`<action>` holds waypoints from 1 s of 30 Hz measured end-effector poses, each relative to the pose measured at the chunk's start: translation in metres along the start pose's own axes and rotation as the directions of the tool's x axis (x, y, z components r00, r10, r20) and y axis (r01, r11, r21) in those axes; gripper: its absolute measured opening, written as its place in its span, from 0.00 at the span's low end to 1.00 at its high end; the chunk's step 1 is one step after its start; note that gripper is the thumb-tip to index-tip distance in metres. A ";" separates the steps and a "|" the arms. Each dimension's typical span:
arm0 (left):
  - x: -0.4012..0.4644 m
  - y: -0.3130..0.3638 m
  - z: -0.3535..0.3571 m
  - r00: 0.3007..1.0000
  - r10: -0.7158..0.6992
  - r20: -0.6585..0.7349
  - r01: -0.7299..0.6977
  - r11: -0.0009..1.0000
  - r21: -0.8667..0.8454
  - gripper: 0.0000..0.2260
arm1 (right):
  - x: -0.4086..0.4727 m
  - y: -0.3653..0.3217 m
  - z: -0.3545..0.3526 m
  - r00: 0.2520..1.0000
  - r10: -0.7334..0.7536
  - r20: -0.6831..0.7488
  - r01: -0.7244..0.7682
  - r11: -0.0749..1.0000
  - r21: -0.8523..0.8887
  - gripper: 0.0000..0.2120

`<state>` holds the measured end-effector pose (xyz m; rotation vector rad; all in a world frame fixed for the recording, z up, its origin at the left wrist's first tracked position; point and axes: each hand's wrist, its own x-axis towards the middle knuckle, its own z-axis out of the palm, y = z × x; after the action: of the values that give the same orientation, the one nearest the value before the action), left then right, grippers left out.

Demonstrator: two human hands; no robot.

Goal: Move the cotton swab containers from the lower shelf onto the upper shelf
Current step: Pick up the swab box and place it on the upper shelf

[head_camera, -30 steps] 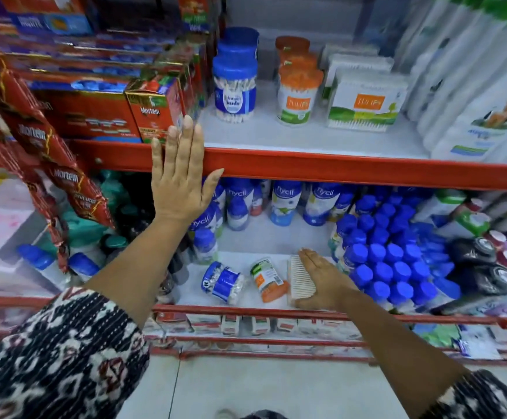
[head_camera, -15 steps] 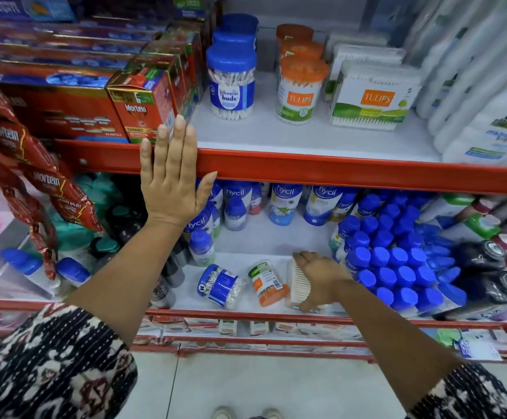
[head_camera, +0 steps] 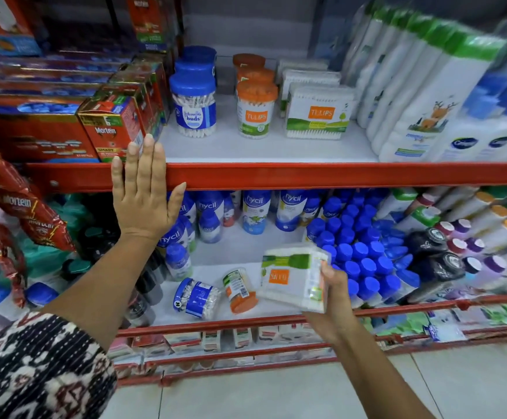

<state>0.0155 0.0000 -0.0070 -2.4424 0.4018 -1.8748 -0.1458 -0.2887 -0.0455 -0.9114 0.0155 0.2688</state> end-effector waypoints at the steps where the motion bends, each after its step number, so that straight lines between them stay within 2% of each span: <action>1: 0.000 0.000 0.000 1.000 -0.002 0.006 0.002 1.000 -0.003 0.28 | -0.001 0.000 0.005 0.998 -0.027 0.054 0.020 0.993 0.120 0.38; 3: 0.000 0.000 -0.001 1.000 -0.006 0.015 0.006 1.000 -0.008 0.28 | 0.002 0.004 0.006 0.987 -0.081 0.142 0.037 0.958 0.284 0.34; 5: 0.000 0.000 -0.003 1.000 -0.010 0.022 0.011 1.000 -0.012 0.28 | 0.006 0.012 0.003 0.980 -0.048 0.191 -0.038 0.905 0.423 0.36; 7: 0.001 0.000 -0.004 0.999 -0.018 0.034 0.019 1.000 -0.019 0.28 | 0.011 0.019 0.000 0.961 0.013 0.276 -0.176 0.797 0.577 0.46; 9: 0.002 0.001 -0.006 0.999 -0.021 0.041 0.022 0.999 -0.029 0.28 | 0.012 0.019 0.006 0.920 0.034 0.390 -0.294 0.719 0.630 0.57; 10: 0.002 0.002 -0.007 0.999 -0.024 0.044 0.025 0.999 -0.032 0.28 | 0.010 0.019 0.012 0.908 0.026 0.419 -0.315 0.700 0.640 0.59; 11: 0.002 0.002 -0.007 0.999 -0.027 0.046 0.028 0.999 -0.034 0.27 | 0.007 0.017 0.017 0.907 0.023 0.421 -0.318 0.694 0.646 0.57; 12: 0.003 0.002 -0.008 0.999 -0.028 0.047 0.030 0.999 -0.036 0.27 | 0.005 0.017 0.021 0.918 0.021 0.395 -0.293 0.706 0.644 0.51; 14: 0.003 0.002 -0.008 0.998 -0.030 0.049 0.031 0.999 -0.037 0.27 | 0.004 0.020 0.023 0.929 -0.025 0.370 -0.234 0.736 0.636 0.29; 15: 0.003 0.002 -0.008 0.998 -0.030 0.051 0.032 0.999 -0.039 0.27 | 0.004 0.019 0.021 0.933 -0.026 0.359 -0.227 0.732 0.642 0.23; 16: 0.003 0.002 -0.008 0.998 -0.029 0.053 0.031 0.999 -0.041 0.27 | 0.003 0.017 0.021 0.948 -0.007 0.318 -0.209 0.739 0.640 0.25; 19: 0.003 0.002 -0.009 0.998 -0.028 0.054 0.031 0.998 -0.046 0.27 | 0.004 0.004 0.022 0.943 0.014 0.332 -0.226 0.761 0.609 0.54; 20: 0.002 0.001 -0.009 0.998 -0.030 0.055 0.033 0.998 -0.051 0.27 | 0.005 -0.002 0.022 0.937 -0.026 0.350 -0.207 0.764 0.612 0.59; 22: 0.000 0.001 -0.008 0.998 -0.029 0.051 0.032 0.998 -0.056 0.28 | 0.004 -0.017 0.026 0.912 -0.153 0.380 -0.090 0.830 0.550 0.58; 23: 0.000 0.001 -0.007 0.998 -0.028 0.048 0.030 0.998 -0.059 0.28 | 0.002 -0.028 0.029 0.893 -0.208 0.400 -0.031 0.857 0.515 0.53; 25: 0.000 0.001 -0.005 0.999 -0.026 0.036 0.029 0.998 -0.060 0.28 | 0.000 -0.058 0.045 0.875 -0.340 0.344 0.171 0.883 0.438 0.36; 26: -0.001 0.001 -0.005 0.999 -0.023 0.026 0.025 0.998 -0.062 0.28 | -0.001 -0.077 0.058 0.864 -0.382 0.327 0.264 0.898 0.352 0.30; 28: 0.001 0.001 -0.005 1.000 -0.011 0.014 0.012 0.998 -0.061 0.28 | -0.002 -0.117 0.080 0.860 -0.498 0.109 0.498 0.867 0.036 0.34; 30: 0.000 0.001 -0.005 1.000 -0.002 0.009 0.002 0.998 -0.064 0.28 | 0.003 -0.146 0.095 0.822 -0.570 0.007 0.559 0.804 -0.202 0.38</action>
<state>0.0107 -0.0007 -0.0064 -2.4909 0.4665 -1.8801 -0.1180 -0.2988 0.1265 -1.0770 -0.2367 -0.3232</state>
